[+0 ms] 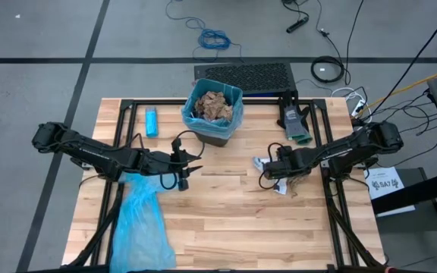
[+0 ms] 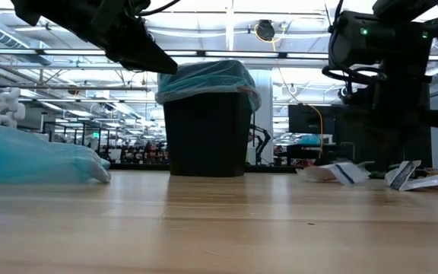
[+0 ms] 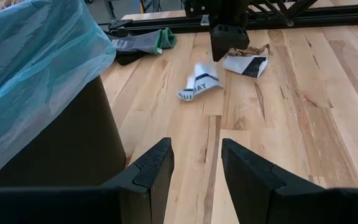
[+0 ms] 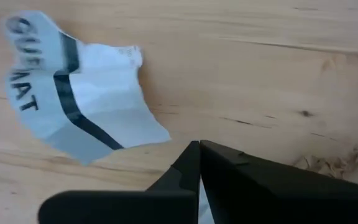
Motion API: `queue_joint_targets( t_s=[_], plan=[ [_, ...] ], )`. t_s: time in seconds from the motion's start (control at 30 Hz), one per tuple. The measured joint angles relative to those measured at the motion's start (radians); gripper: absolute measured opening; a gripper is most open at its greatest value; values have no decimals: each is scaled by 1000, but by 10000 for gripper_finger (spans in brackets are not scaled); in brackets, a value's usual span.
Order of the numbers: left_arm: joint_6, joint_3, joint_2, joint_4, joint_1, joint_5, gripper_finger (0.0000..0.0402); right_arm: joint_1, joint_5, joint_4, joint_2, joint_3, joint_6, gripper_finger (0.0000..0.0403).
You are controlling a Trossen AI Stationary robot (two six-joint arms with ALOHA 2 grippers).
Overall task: Place trash/remove bag and relplace
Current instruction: Put the white paper into the trash bin
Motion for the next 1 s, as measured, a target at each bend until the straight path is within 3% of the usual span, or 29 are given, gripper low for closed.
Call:
queue_joint_targets(
  t_s=[0.53,0.77,1.0],
  plan=[
    [0,0,0,0,0,0,141,-63,10,114,-122,0,-308,15],
    [1,0,0,0,0,0,141,-134,-91,244,-130,1,-483,106],
    [1,0,0,0,0,0,141,-193,-90,199,-112,1,-469,212]
  ],
)
